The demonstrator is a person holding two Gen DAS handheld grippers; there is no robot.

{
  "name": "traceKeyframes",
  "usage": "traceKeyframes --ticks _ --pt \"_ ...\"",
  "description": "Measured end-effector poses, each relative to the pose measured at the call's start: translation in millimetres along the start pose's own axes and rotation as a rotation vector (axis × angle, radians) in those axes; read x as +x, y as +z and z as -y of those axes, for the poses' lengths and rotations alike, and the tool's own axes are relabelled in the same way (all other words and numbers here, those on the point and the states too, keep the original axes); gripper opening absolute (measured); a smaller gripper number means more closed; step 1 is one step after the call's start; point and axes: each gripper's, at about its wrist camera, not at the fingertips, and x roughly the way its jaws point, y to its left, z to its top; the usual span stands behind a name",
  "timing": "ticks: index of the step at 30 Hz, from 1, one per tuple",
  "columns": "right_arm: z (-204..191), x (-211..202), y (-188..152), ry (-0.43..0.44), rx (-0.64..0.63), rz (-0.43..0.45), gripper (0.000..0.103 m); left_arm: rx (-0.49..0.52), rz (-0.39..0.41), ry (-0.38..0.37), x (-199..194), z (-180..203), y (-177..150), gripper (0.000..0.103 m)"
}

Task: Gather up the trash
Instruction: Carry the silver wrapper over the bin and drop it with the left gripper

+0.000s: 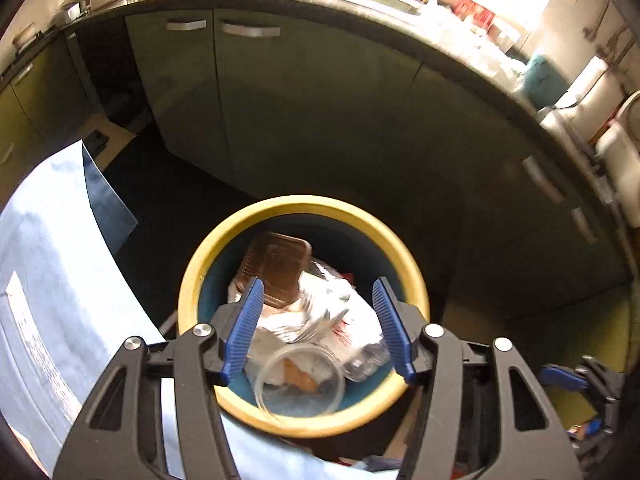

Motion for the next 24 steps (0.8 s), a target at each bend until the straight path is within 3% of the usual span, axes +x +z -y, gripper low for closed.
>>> traceKeyframes --ticks 9,12,17,21,24 --pt "-28 13 3 0.015 -0.071 -0.027 0.055 -0.007 0.103 -0.068 -110 -16 -80 0.063" --pt "-50 21 11 0.016 -0.145 -0.052 0.055 -0.013 0.162 -0.042 -155 -28 -122 0.076" --pt "-106 37 27 0.062 -0.318 -0.095 0.055 -0.044 0.3 0.05 -222 -53 -200 0.093" --pt "-181 60 36 0.15 -0.548 -0.121 0.059 -0.087 0.39 0.204 -264 -79 -275 0.096" --pt "-244 88 39 0.252 -0.7 -0.163 0.061 -0.184 0.373 0.291 -281 -106 -324 0.096"
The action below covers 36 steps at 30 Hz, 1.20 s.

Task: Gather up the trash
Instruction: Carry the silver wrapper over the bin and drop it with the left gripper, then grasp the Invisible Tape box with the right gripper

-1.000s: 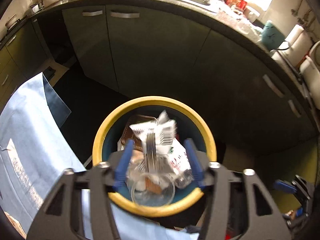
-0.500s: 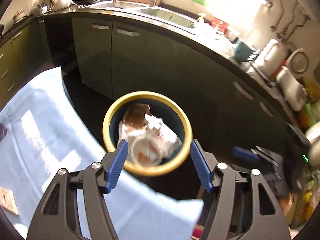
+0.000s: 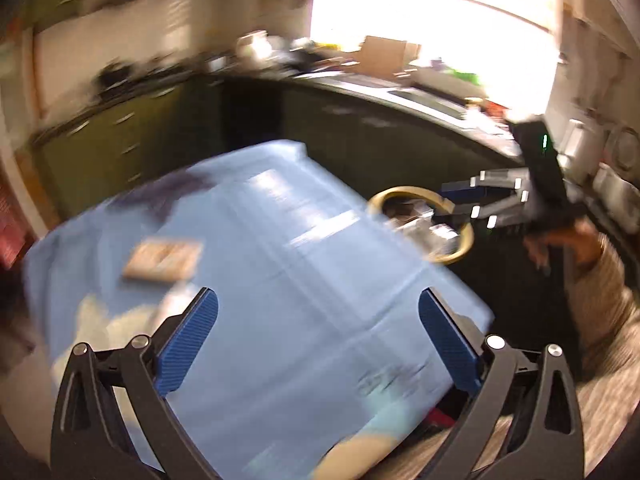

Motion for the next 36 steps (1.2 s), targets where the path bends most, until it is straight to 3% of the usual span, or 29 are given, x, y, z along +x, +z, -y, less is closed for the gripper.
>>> traceKeyframes --ticks 6,10,15,24,26,36 --pt "-73 95 88 0.21 -0.159 -0.108 0.059 -0.199 0.024 0.09 -39 -74 -49 0.096" --pt "-111 150 125 0.261 -0.246 -0.174 0.059 -0.267 0.047 0.124 -57 -103 -68 0.096" --pt "-141 217 157 0.248 -0.363 -0.251 0.06 -0.296 0.062 0.128 -66 -119 -77 0.096" --pt "-160 279 164 0.172 -0.466 -0.339 0.062 -0.336 0.07 0.101 -67 -134 -93 0.096" --pt "-160 282 163 0.16 -0.47 -0.337 0.067 -0.34 0.068 0.097 -67 -137 -95 0.096" --pt "-164 301 155 0.16 -0.485 -0.38 0.067 -0.349 0.051 0.085 -62 -138 -100 0.096"
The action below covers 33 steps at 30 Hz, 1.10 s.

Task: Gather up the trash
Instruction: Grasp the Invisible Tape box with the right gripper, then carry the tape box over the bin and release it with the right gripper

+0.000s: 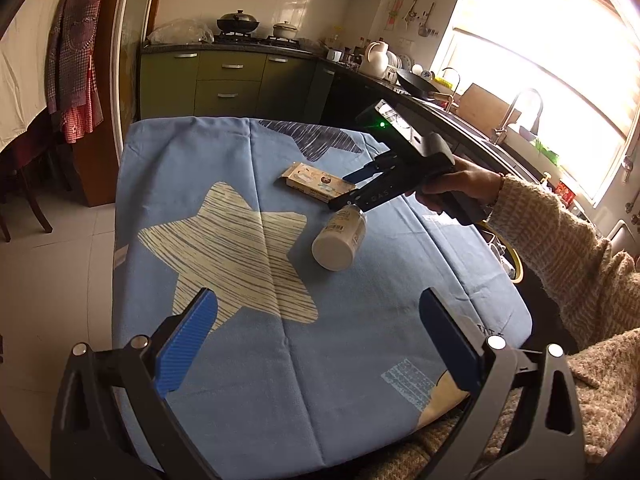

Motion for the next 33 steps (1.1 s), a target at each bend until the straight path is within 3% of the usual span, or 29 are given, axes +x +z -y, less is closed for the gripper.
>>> traceKeyframes --ticks 6,9,21,29,33 --pt "2 2 0 0.019 0.025 0.006 0.066 -0.002 -0.008 -0.004 2 2 0 0.096" --pt "4 0 -1 0.011 0.042 0.014 0.058 -0.001 -0.009 -0.007 1 4 0 0.096" --pt "7 -27 -24 -0.043 0.067 0.084 0.057 0.011 -0.027 -0.003 11 8 1 0.096" --pt "1 -79 -73 -0.103 0.083 0.149 0.057 0.056 -0.041 -0.024 18 29 3 0.096" --pt "11 -112 -129 -0.139 0.168 0.164 0.057 0.085 -0.042 -0.056 20 43 3 0.096"
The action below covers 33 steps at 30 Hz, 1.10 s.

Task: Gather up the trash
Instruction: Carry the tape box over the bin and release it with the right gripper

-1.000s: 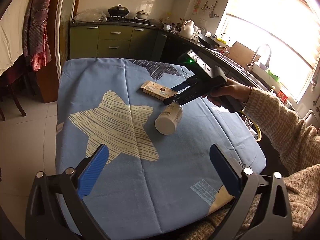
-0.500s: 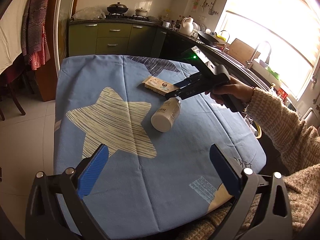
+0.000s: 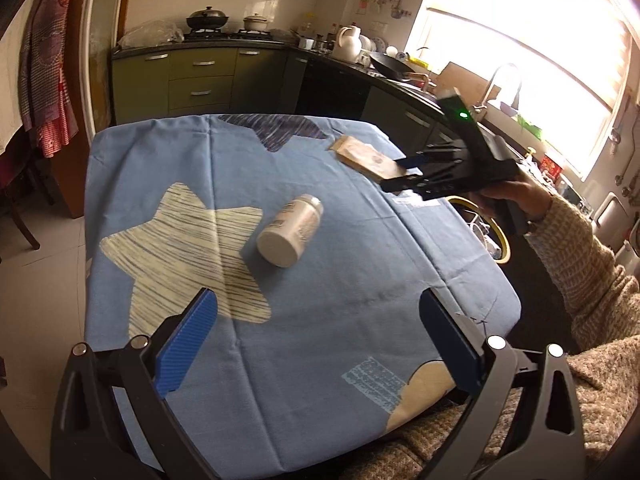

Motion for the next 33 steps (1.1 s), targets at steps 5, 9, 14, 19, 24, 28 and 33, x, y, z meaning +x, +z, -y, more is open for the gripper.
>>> traceKeyframes --ticks 5,9,14,19,24,28,33 --pt "60 -54 -79 -0.072 0.209 -0.003 0.057 0.037 -0.016 -0.039 10 18 2 0.096" --pt "120 -92 -158 -0.136 0.445 -0.04 0.058 0.068 -0.03 -0.066 19 33 4 0.096" --pt "162 -109 -233 -0.224 0.627 -0.1 0.058 0.104 -0.047 -0.083 26 50 6 0.096" --pt "196 -100 -272 -0.252 0.78 -0.117 0.057 0.133 -0.06 -0.081 29 61 6 0.096" --pt "224 -83 -302 -0.265 0.909 -0.153 0.057 0.139 -0.064 -0.067 29 61 5 0.096" --pt "218 -101 -300 -0.26 0.94 -0.089 0.058 0.125 -0.075 -0.063 34 55 6 0.096" --pt "179 -131 -270 -0.229 0.886 0.003 0.058 0.134 -0.1 -0.056 50 48 10 0.096"
